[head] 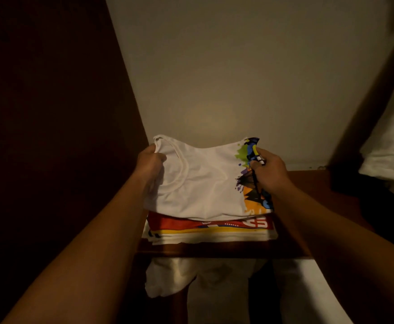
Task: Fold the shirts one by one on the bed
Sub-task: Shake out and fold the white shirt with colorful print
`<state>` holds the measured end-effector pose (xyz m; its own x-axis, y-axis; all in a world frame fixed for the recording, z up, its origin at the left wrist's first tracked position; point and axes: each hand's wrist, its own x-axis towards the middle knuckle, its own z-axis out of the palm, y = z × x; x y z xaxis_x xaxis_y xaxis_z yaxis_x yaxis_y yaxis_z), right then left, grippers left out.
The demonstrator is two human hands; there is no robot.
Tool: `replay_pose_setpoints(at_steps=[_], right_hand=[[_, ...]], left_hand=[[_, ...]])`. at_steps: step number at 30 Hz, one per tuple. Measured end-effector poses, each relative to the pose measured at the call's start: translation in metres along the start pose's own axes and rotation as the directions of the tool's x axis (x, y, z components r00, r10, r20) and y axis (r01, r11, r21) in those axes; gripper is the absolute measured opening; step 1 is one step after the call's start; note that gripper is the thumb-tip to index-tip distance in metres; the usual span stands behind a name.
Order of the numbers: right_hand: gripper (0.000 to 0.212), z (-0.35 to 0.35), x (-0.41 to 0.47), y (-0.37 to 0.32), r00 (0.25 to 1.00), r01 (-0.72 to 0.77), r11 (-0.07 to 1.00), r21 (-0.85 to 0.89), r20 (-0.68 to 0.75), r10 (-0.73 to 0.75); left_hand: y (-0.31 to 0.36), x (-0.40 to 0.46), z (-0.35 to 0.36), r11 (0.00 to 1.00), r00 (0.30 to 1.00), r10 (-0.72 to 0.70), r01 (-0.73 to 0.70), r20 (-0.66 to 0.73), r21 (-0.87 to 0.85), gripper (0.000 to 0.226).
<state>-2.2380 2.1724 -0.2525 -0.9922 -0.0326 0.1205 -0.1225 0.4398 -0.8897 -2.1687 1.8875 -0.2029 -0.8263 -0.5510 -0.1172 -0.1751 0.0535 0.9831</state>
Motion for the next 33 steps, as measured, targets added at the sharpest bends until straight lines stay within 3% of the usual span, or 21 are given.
replay_pose_setpoints(at_steps=[3, 7, 9, 12, 13, 17, 22, 25, 27, 30, 33], right_hand=[[0.048, 0.010, 0.011, 0.018, 0.999, -0.046, 0.999, -0.012, 0.004, 0.046], [0.052, 0.015, 0.012, 0.044, 0.980, -0.197, 0.976, -0.097, 0.017, 0.199], [0.042, 0.017, 0.007, 0.058, 0.964, -0.263, 0.960, -0.097, 0.012, 0.265], [0.027, 0.019, -0.004, 0.072, 0.944, -0.330, 0.942, -0.062, -0.010, 0.330], [0.026, 0.019, -0.008, 0.075, 0.934, -0.357, 0.933, -0.045, -0.033, 0.356], [0.026, 0.018, -0.020, 0.077, 0.910, -0.411, 0.911, 0.004, -0.050, 0.411], [0.025, 0.015, -0.017, 0.062, 0.940, -0.330, 0.941, -0.076, -0.113, 0.321], [0.019, 0.012, -0.020, 0.058, 0.949, -0.307, 0.948, -0.077, -0.094, 0.300], [0.017, 0.011, -0.026, 0.064, 0.944, -0.331, 0.931, -0.156, -0.048, 0.327], [0.023, 0.006, -0.030, 0.061, 0.934, -0.290, 0.793, -0.536, 0.022, 0.356], [0.050, 0.012, -0.026, 0.042, 0.987, -0.105, 0.704, -0.702, 0.010, 0.157]], left_hand=[[-0.016, 0.020, 0.000, 0.999, 0.999, -0.043, 0.043, -0.007, 0.003, 0.046], [-0.059, 0.031, -0.003, 0.974, 0.984, -0.176, 0.175, -0.002, 0.146, 0.040], [-0.075, 0.028, -0.005, 0.948, 0.969, -0.249, 0.241, 0.012, 0.209, 0.043], [-0.093, 0.031, -0.009, 0.925, 0.955, -0.296, 0.286, 0.004, 0.250, 0.084], [-0.093, 0.030, -0.010, 0.923, 0.955, -0.296, 0.286, 0.002, 0.256, 0.090], [-0.084, 0.020, -0.011, 0.919, 0.982, -0.182, 0.157, 0.038, 0.361, 0.068], [-0.078, 0.028, -0.014, 0.979, 0.996, -0.066, 0.076, -0.062, 0.188, 0.065], [-0.084, 0.026, -0.015, 0.961, 0.993, -0.025, 0.055, -0.112, 0.272, 0.065], [-0.095, 0.019, -0.012, 0.868, 0.994, 0.018, 0.039, -0.110, 0.496, 0.063], [-0.102, 0.007, 0.001, 0.539, 0.990, 0.124, -0.012, -0.065, 0.842, 0.061], [-0.101, -0.005, 0.026, 0.409, 0.960, 0.277, -0.156, 0.041, 0.899, 0.063]])
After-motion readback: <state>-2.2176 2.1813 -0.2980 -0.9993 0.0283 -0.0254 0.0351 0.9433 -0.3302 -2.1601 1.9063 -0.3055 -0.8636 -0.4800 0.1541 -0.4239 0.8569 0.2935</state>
